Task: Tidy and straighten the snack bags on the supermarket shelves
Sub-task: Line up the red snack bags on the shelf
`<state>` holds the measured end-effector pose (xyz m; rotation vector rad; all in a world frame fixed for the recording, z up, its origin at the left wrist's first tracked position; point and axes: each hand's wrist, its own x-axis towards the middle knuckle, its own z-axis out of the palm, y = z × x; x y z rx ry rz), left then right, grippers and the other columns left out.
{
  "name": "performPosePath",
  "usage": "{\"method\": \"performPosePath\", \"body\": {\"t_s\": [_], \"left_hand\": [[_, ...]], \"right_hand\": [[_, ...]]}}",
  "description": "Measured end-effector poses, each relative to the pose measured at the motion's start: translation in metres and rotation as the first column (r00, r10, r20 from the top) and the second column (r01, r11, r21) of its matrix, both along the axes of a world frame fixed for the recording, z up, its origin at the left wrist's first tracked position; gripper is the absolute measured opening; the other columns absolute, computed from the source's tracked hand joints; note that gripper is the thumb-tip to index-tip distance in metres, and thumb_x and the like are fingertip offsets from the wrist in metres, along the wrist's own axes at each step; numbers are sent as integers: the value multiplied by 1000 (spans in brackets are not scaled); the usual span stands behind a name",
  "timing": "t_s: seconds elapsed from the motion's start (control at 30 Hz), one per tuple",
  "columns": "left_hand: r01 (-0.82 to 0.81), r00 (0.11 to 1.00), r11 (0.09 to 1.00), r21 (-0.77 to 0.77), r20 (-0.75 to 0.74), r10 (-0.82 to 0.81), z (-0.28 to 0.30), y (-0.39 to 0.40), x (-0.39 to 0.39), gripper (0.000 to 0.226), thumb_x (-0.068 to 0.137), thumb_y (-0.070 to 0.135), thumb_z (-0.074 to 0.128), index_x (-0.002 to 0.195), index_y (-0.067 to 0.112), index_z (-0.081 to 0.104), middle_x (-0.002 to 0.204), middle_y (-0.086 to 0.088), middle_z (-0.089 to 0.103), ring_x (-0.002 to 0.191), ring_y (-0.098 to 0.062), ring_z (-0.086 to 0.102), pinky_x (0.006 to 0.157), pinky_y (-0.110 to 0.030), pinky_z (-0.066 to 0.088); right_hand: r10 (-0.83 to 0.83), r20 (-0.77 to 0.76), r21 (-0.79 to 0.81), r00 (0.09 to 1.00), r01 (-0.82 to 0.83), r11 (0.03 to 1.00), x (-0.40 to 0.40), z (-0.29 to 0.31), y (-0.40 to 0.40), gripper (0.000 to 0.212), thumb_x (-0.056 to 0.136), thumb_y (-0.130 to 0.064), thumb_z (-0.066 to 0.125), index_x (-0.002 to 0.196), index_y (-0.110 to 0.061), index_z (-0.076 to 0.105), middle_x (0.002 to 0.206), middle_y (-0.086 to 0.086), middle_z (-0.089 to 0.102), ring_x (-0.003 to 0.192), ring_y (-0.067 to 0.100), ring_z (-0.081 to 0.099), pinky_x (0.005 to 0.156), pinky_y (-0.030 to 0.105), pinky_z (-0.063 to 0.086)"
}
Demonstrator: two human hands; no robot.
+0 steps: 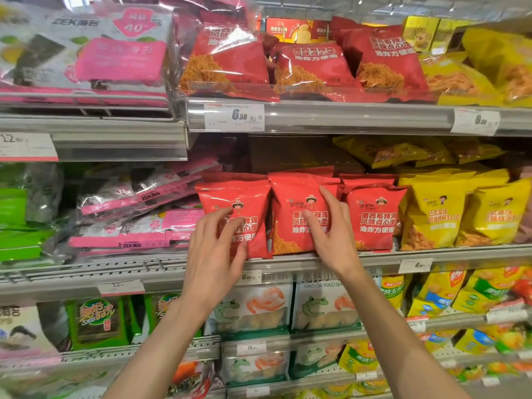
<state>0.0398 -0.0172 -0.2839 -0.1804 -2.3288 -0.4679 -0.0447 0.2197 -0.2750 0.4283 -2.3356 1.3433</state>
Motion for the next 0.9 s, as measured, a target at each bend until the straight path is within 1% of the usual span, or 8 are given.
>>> {"method": "performPosePath", "body": {"t_s": [0.1,0.17,0.23,0.3,0.43,0.67,0.8,0.9], "left_hand": [[-17,1000,1000,2,5,17,0,3,-2,44,90,18,74,132,9,64,144,-10,51,134,-28,43,113,-34,29],[-15,1000,1000,2,1,15,0,6,-4,44,90,17,74,131,9,64,144,-11,51,133,-29,44,113,-36,32],[-11,1000,1000,7,-5,11,-1,9,-6,44,90,16,74,132,9,64,144,-12,51,133,-29,44,113,-36,32],[-14,1000,1000,8,-8,14,-2,11,-8,45,90,16,73,133,10,63,144,-11,50,134,-29,43,114,-35,30],[-7,1000,1000,15,-2,7,-2,11,-8,45,90,17,73,134,11,63,145,-10,49,135,-29,43,114,-36,31],[27,1000,997,72,-13,-26,-1,11,-3,40,91,13,72,130,8,65,135,-10,56,127,-26,49,107,-39,43],[74,993,964,255,68,-94,-1,13,7,40,97,23,67,136,14,61,125,4,58,117,-12,54,99,-29,45],[127,976,891,437,107,-192,-7,12,18,35,97,28,67,132,26,60,117,13,61,103,-1,60,91,-19,48]], "right_hand": [[9,35,87,999,-12,996,-9,7,10,60,100,-64,47,155,-53,24,131,-10,42,102,-26,49,96,24,39],[-13,85,199,996,-4,980,-8,2,9,61,101,-66,38,156,-56,12,134,-2,41,94,-6,62,97,35,47],[-79,111,279,991,45,959,-5,-9,4,60,103,-64,30,155,-58,0,151,7,33,121,20,60,107,43,45],[-156,42,286,987,137,948,-2,-13,-1,61,105,-60,31,158,-52,2,165,9,16,150,31,31,117,45,33],[-261,-201,267,944,310,913,11,-7,-8,67,106,-44,48,163,-25,19,168,17,12,155,32,17,122,45,24],[-286,-199,78,937,306,949,31,-10,-7,54,100,-30,63,147,-9,48,155,16,40,144,30,38,117,42,31],[-252,50,-196,966,257,946,50,-23,1,37,98,-29,67,131,-16,59,120,2,61,107,16,63,91,30,53],[-115,287,-300,951,203,932,67,-41,9,20,97,-32,67,114,-23,67,91,-8,72,83,0,68,72,14,50]]}}
